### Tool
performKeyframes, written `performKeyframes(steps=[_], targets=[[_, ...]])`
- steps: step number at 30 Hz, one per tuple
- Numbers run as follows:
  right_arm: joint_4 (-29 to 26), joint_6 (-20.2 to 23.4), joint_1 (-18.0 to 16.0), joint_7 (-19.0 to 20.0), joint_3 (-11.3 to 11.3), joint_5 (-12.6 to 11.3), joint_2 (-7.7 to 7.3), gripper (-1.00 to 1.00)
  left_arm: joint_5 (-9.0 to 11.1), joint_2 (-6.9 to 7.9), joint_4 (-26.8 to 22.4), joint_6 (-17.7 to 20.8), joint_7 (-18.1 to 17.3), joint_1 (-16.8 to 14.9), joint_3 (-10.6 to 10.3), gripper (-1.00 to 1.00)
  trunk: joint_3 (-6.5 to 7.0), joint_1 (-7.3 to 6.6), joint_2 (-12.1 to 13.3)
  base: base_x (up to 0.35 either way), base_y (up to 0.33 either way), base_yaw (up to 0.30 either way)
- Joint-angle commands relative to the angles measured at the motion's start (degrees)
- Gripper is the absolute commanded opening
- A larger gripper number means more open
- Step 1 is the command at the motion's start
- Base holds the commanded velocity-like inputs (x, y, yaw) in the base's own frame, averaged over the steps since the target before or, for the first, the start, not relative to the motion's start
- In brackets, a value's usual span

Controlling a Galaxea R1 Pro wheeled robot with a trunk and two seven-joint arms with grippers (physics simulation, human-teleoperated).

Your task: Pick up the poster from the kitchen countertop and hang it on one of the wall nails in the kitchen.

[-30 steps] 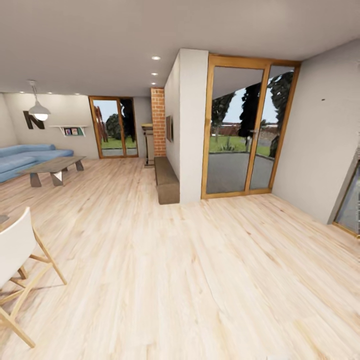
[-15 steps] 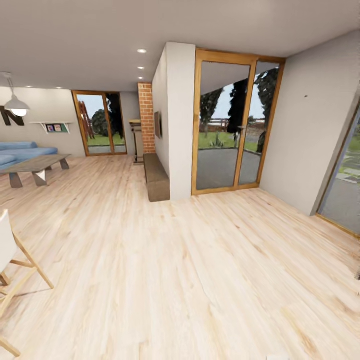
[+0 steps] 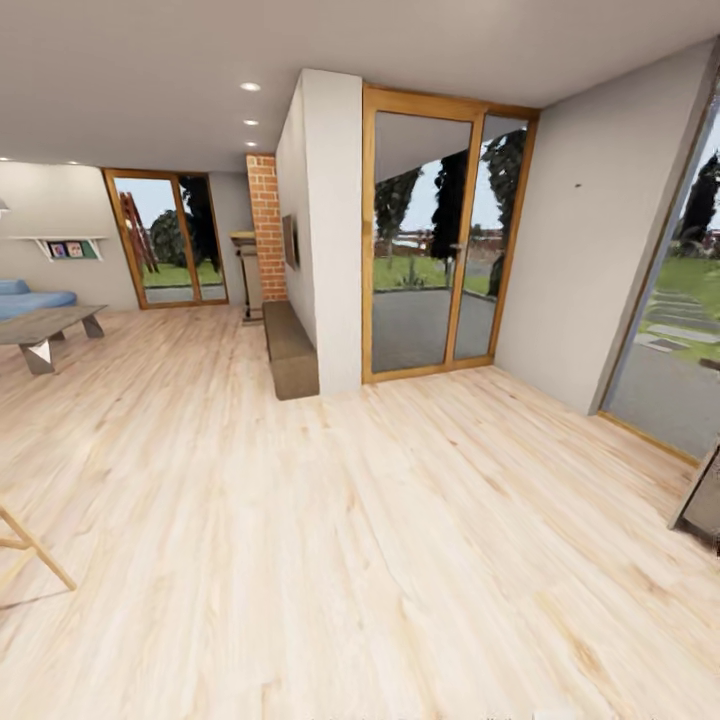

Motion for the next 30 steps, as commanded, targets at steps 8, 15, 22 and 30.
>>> performKeyframes(steps=[8,15,22,30], targets=[[0.0,-0.1,0.0,0.0,0.0,0.0,0.01,1.0,0.0,-0.01,-0.1,-0.1,0.0,0.0,0.0,1.0,-0.72,0.0,0.0,0.0,0.0,-0.175],[0.0,-0.1,0.0,0.0,0.0,0.0,0.02,1.0,0.0,-0.01,-0.1,-0.1,0.0,0.0,0.0,1.0,-1.3,0.0,0.0,0.0,0.0,-0.18],[0.0,-0.1,0.0,0.0,0.0,0.0,0.01,1.0,0.0,-0.01,-0.1,-0.1,0.0,0.0,0.0,1.0,-1.88,0.0,0.0,0.0,0.0,-0.189],[0.0,-0.1,0.0,0.0,0.0,0.0,0.02,1.0,0.0,-0.01,-0.1,-0.1,0.0,0.0,0.0,1.0,-2.53,0.0,0.0,0.0,0.0,-0.194]])
